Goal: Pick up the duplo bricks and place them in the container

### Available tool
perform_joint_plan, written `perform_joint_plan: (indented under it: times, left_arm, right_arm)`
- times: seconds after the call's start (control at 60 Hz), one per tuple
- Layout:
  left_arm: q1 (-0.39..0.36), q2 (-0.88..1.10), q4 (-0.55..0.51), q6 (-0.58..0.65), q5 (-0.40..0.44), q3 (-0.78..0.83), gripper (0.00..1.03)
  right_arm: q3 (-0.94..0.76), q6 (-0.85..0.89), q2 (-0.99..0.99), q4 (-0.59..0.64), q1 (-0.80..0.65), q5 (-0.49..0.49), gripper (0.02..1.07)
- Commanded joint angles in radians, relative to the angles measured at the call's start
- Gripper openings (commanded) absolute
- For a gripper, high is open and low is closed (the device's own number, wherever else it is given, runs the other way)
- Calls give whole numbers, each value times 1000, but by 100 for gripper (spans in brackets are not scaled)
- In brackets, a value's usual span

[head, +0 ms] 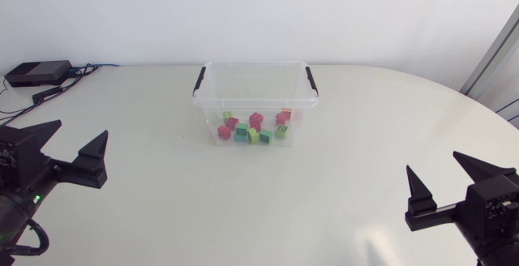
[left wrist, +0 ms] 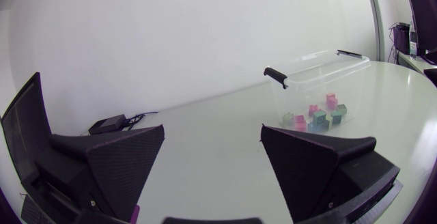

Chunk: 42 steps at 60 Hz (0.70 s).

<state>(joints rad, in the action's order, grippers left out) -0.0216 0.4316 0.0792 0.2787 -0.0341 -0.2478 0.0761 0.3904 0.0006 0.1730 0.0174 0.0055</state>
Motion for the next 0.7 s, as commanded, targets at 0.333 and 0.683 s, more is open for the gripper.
perform_joint_plan:
  times: [0.333,0.683]
  left_arm:
    - [16,-260,-44,-172,23,156,99]
    - [22,-432,-79,-279,34,248,98]
  right_arm:
    - [-58,-239,-3,-108,-13,0,102]
    - [-76,-390,-1,-173,-17,-6,102]
